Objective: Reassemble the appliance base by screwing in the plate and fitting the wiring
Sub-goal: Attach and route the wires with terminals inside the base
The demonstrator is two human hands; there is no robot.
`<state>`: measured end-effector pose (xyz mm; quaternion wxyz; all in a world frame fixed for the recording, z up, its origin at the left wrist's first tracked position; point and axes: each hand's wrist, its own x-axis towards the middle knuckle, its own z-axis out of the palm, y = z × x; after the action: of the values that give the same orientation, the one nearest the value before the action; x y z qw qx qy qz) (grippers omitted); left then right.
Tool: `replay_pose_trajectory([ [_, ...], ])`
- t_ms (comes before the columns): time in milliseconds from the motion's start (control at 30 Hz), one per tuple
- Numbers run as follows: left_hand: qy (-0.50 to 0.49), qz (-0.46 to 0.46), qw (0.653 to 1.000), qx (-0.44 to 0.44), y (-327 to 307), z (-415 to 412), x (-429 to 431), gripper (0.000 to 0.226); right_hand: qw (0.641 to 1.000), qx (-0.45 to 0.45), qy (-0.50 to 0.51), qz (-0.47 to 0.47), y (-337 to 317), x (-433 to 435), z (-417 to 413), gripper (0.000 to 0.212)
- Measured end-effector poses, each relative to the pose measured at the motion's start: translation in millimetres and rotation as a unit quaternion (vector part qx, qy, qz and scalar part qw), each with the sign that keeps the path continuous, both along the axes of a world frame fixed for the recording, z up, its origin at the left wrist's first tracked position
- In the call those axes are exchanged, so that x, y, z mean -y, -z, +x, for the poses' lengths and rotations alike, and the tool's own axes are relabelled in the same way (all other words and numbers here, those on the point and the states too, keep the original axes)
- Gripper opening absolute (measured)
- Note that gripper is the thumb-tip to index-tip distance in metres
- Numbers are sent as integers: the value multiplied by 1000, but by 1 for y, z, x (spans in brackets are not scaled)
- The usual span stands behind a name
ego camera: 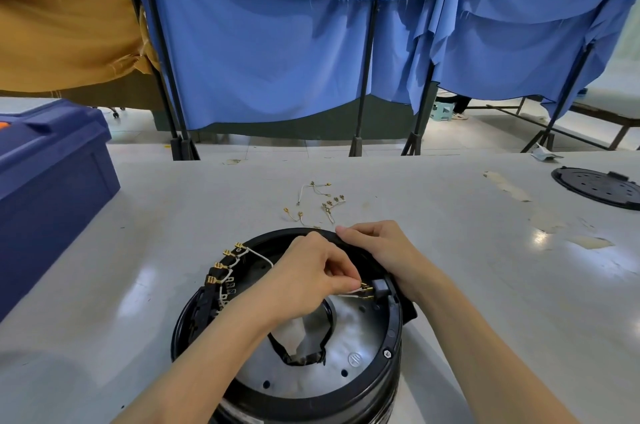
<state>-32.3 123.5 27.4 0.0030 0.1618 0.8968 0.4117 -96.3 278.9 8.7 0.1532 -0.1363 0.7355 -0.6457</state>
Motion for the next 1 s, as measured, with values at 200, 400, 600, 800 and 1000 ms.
replay_pose_trajectory([
  [200, -3, 14, 1000, 10, -2, 3, 1, 6, 1000, 3, 6, 1, 1, 0, 0, 29],
  [400, -6, 27, 999, 21, -3, 4, 1, 2, 1000, -1, 11, 10, 0, 0, 0, 29],
  [600, -11, 47, 998, 43, -1, 3, 4, 5, 1000, 3, 12, 10, 0, 0, 0, 29],
  [800, -6, 91, 991, 101, 0, 1, 8, 6, 1000, 5, 15, 8, 1, 0, 0, 30],
  [1000, -1, 117, 984, 136, 0, 0, 7, 5, 1000, 5, 14, 5, 1, 0, 0, 31],
])
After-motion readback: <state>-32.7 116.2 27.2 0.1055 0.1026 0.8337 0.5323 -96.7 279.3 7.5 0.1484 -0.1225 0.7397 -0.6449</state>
